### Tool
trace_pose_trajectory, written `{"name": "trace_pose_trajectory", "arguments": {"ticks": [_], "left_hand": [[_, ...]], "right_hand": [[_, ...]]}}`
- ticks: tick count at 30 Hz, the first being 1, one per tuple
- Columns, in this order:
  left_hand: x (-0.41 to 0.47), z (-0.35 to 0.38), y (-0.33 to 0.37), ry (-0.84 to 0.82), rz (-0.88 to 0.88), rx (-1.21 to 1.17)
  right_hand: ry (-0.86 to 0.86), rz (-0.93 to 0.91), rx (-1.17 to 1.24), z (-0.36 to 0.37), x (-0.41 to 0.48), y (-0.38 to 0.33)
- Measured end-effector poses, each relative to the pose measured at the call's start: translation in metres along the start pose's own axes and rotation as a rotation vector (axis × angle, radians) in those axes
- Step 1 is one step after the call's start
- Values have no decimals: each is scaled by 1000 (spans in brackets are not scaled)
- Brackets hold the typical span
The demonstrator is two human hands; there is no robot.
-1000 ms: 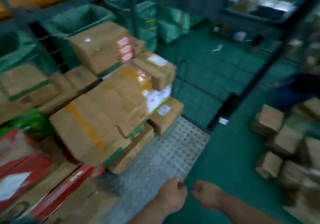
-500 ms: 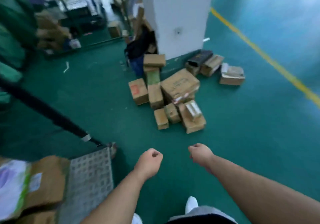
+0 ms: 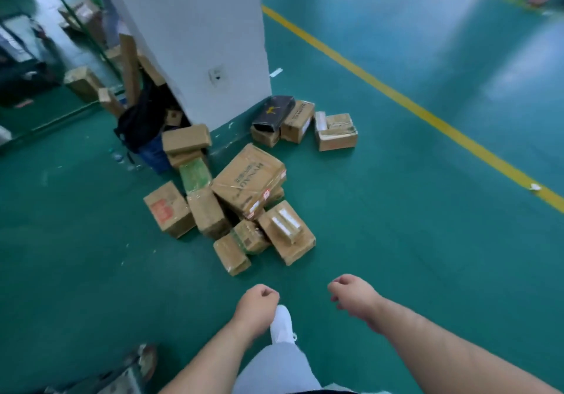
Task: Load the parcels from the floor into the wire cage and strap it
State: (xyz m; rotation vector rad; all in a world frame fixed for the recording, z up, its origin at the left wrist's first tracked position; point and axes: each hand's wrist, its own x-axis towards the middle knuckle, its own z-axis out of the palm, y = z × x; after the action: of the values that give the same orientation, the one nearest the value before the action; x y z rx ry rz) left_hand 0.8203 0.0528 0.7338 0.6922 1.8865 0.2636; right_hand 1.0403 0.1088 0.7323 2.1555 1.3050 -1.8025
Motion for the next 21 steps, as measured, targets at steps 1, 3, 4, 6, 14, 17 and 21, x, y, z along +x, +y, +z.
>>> {"name": "trace_pose_trajectory", "arguments": {"ticks": [1,3,4,6,14,17,21], "left_hand": [[14,-3,22,-23,23,29],[42,-8,74,-70,89,91],[55,-10,102,-91,127,125],[75,-10,161,-123,204,220],[156,65,320,-230,254,424],[175,90,364,-243,204,450],[192,89,426,-230,182,489]], "right_hand": [[31,1,13,-13,3,-10],[75,7,50,-43,11,-29],[95,5,68,-58,15,-38],[149,-6,100,-88,22,-52],[226,84,265,-200,109,-55],[212,92,221,-264,156,-62],[207,105,134,-342,203,-95]]}}
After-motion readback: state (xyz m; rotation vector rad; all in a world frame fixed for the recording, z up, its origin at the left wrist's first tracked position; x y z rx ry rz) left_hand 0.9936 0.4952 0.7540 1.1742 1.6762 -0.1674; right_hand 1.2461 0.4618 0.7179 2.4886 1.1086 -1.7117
